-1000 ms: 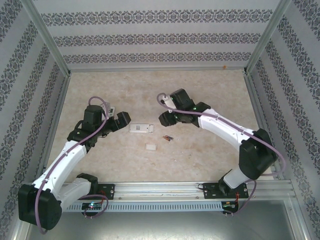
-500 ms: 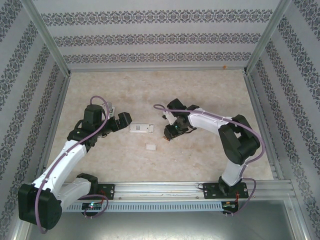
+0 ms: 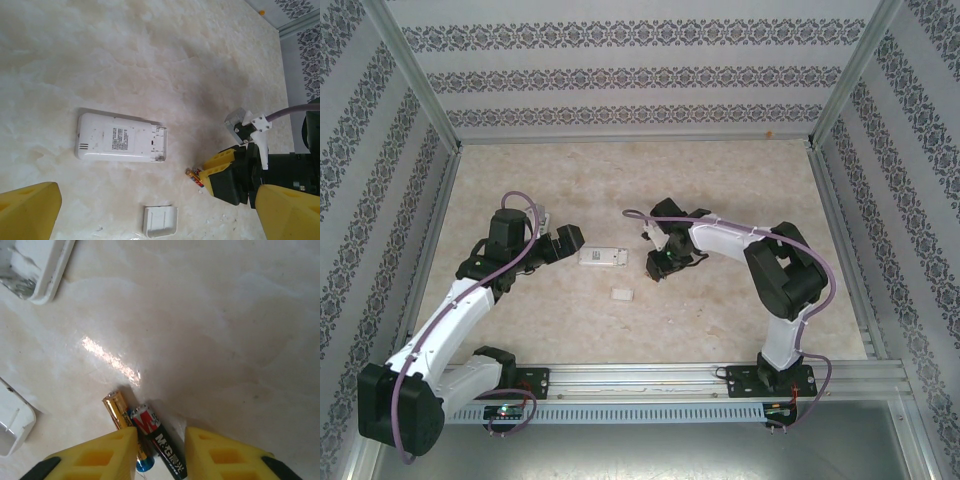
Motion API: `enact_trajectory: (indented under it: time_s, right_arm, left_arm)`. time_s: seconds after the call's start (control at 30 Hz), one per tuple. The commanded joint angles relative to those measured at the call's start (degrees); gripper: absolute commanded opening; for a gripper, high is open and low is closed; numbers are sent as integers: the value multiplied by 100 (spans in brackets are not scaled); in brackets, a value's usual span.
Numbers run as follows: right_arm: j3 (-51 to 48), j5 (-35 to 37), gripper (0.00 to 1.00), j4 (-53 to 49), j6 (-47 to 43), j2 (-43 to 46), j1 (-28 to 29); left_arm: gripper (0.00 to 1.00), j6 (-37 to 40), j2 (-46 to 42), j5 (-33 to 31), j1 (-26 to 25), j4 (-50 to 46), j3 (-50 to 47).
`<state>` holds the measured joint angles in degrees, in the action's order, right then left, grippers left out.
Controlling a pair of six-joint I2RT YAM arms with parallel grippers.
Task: Load the batteries into the remote control
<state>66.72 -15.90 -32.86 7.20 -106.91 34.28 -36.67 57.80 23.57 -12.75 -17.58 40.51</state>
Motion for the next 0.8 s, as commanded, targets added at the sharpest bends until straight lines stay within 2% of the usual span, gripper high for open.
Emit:
enact_trajectory:
  time_s: [0.0, 0.27, 0.4, 0.47, 0.57, 0.63, 0.77]
  right_arm:
    - [83, 117, 29, -97, 12, -162, 60]
    - [175, 787, 18, -298, -15, -57, 66]
    - [203, 803, 14, -230, 166, 242, 68]
    - [261, 664, 11, -115, 518, 499, 65]
    - [140, 406, 10, 642, 1589, 979, 85]
    - [160, 687, 11, 1053, 2510, 1119, 230]
    - [368, 1414, 11, 1582, 3417, 917, 712]
  left_arm:
    - [100, 13, 17, 68, -42, -52, 94]
    - [100, -120, 290, 75, -36, -82, 122]
    - [100, -133, 744, 225, -42, -114, 218]
    - [100, -131, 987, 287, -38, -106, 304]
    - [100, -60, 1407, 303, -56, -78, 470]
    - [100, 7, 1726, 244, -76, -85, 623]
    - [95, 95, 2333, -37, -126, -12, 922]
